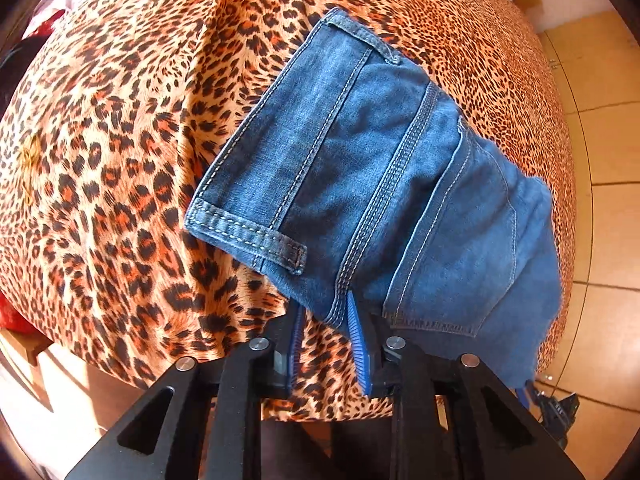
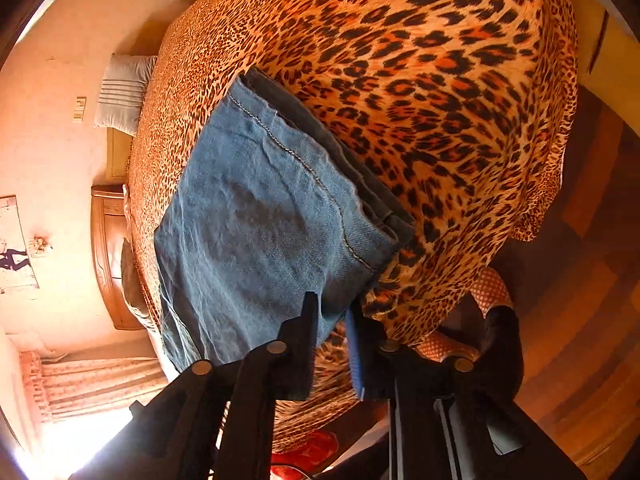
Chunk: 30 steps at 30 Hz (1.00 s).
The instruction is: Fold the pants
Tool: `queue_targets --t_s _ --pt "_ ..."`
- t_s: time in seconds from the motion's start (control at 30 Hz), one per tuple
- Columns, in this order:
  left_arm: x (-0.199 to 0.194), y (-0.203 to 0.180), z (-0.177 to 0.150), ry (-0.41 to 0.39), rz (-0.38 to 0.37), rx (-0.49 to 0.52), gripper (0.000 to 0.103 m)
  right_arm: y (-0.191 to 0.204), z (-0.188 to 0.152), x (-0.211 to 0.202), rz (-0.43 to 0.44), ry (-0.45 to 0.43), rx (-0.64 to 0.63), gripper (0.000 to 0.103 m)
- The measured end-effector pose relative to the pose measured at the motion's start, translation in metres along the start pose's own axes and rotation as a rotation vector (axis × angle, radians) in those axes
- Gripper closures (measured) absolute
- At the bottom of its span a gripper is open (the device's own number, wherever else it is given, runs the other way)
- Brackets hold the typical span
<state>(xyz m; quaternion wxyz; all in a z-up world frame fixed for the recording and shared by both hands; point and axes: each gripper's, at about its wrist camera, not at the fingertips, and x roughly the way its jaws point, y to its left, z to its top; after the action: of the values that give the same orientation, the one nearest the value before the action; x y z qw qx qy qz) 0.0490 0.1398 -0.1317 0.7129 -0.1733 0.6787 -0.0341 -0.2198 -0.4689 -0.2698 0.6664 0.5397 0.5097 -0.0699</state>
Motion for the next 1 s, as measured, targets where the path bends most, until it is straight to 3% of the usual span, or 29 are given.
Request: queue_targets --t_s 0.07,0.17,0.23,0.27,0.3,0.37,0.43,0.47,0.57,0.7,0.8,0.87,0.9,0.93,0.97,1.0 --pt "-0.019 0.006 -0.005 -0.015 0.012 0.039 0.072 -0.002 0.006 -0.025 -0.042 -0.057 -0.023 0.06" --pt "-0.05 0.019 -0.003 -0.062 -0.039 0.038 0.072 0.009 0.023 -0.051 -0.052 -0.127 -0.063 0.059" --pt "-0.063 0.022 0.018 -0.103 -0.05 0.018 0.066 0.03 0.037 -0.051 -0.041 -0.132 -0.117 0.056" --pt "-0.065 0.022 0.032 -0.118 -0.054 0.011 0.056 0.045 0.043 -0.047 -0.031 -0.126 -0.153 0.054" --pt "-0.065 0.021 0.046 -0.134 -0.049 0.001 0.052 0.065 0.048 -0.038 -0.017 -0.112 -0.199 0.053" --pt "-0.057 0.017 0.076 -0.137 -0.04 0.004 0.05 0.115 0.052 -0.013 0.023 -0.065 -0.304 0.053" --pt "-0.038 0.014 0.102 -0.092 -0.029 0.003 0.05 0.169 0.054 0.02 0.051 -0.004 -0.435 0.048" --pt "-0.028 0.011 0.11 -0.072 -0.009 -0.013 0.052 0.197 0.052 0.037 0.055 0.031 -0.505 0.042" --pt "-0.009 0.008 0.127 -0.032 -0.02 -0.043 0.052 0.273 0.043 0.09 0.061 0.112 -0.707 0.037" --pt "0.004 0.012 0.139 0.015 -0.077 -0.078 0.05 0.337 0.035 0.162 -0.038 0.182 -0.913 0.031" --pt "0.012 0.02 0.144 0.065 -0.135 -0.094 0.044 0.355 0.03 0.209 -0.171 0.243 -1.023 0.031" --pt "0.016 0.027 0.149 0.091 -0.178 -0.099 0.04 0.356 0.025 0.229 -0.214 0.28 -1.086 0.031" --pt "0.022 0.03 0.152 0.099 -0.195 -0.098 0.041 0.357 0.02 0.236 -0.243 0.296 -1.138 0.037" --pt "0.024 0.029 0.151 0.109 -0.199 -0.088 0.041 0.356 0.015 0.243 -0.274 0.307 -1.197 0.051" --pt "0.025 0.027 0.15 0.114 -0.179 -0.066 0.056 0.357 0.009 0.248 -0.289 0.343 -1.235 0.096" --pt "0.025 0.022 0.149 0.119 -0.161 -0.04 0.08 0.358 0.003 0.247 -0.315 0.341 -1.266 0.1"
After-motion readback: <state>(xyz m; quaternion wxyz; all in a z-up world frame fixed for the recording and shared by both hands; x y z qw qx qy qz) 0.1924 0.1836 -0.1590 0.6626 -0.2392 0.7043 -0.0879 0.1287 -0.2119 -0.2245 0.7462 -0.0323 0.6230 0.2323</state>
